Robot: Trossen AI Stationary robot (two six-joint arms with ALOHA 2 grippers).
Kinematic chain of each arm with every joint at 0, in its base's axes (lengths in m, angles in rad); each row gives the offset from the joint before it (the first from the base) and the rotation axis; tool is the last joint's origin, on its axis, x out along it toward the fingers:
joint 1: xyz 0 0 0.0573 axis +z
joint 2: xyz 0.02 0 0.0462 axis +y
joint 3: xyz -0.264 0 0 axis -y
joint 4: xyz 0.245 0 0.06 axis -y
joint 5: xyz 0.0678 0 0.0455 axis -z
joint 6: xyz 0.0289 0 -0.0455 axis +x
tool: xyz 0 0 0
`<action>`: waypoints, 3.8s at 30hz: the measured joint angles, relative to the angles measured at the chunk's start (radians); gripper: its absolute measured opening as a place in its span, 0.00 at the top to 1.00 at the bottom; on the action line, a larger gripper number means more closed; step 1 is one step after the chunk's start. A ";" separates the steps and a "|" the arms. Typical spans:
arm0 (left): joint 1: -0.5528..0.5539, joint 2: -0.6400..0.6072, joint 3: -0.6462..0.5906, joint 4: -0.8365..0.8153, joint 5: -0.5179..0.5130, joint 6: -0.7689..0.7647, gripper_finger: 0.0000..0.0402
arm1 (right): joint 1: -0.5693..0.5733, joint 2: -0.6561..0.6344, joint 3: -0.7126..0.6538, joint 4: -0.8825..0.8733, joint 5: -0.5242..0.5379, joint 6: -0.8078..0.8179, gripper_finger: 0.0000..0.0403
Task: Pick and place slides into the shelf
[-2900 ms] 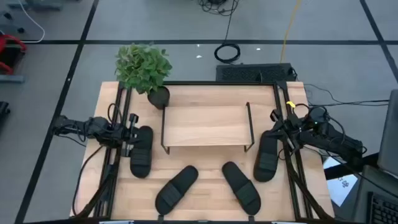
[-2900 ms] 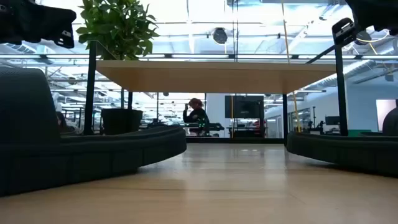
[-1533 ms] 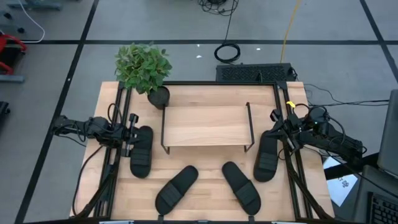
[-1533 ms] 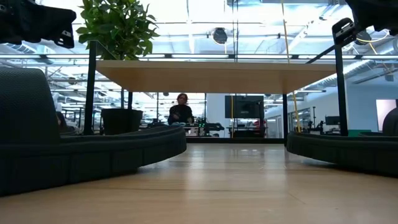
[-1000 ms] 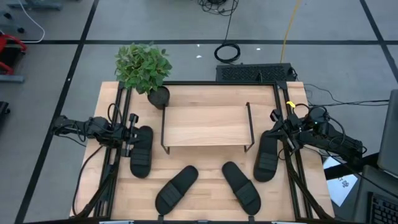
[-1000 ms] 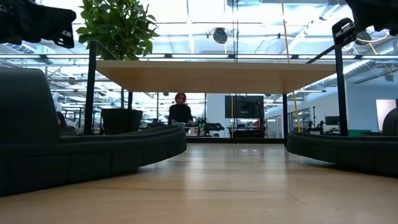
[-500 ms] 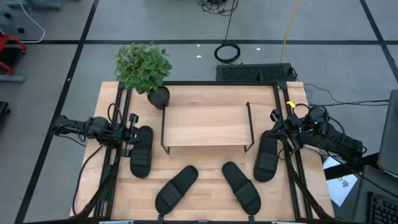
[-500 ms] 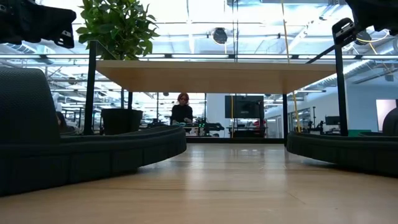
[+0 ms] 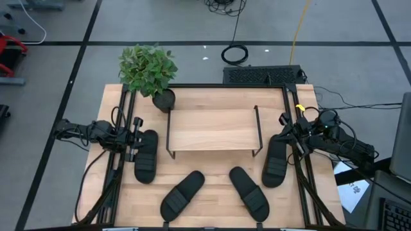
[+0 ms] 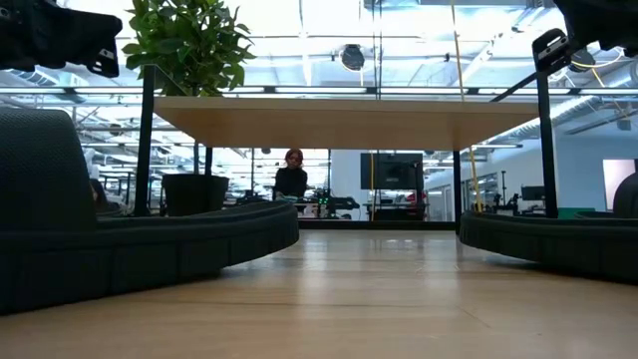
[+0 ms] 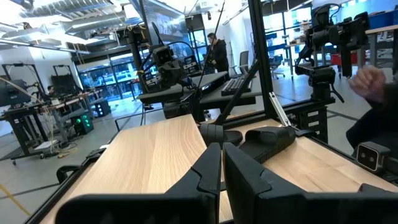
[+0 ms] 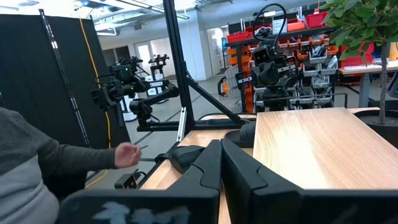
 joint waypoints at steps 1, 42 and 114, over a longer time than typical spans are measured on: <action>0.000 0.000 0.000 0.000 0.000 0.000 0.94 | 0.000 0.000 0.000 0.000 0.000 0.000 1.00; 0.000 0.000 0.000 0.023 -0.005 -0.035 0.94 | 0.000 0.000 0.000 0.022 0.004 0.000 1.00; 0.000 0.000 0.000 -0.024 -0.026 -0.134 0.94 | 1.203 1.050 0.783 -0.341 1.148 -0.257 0.54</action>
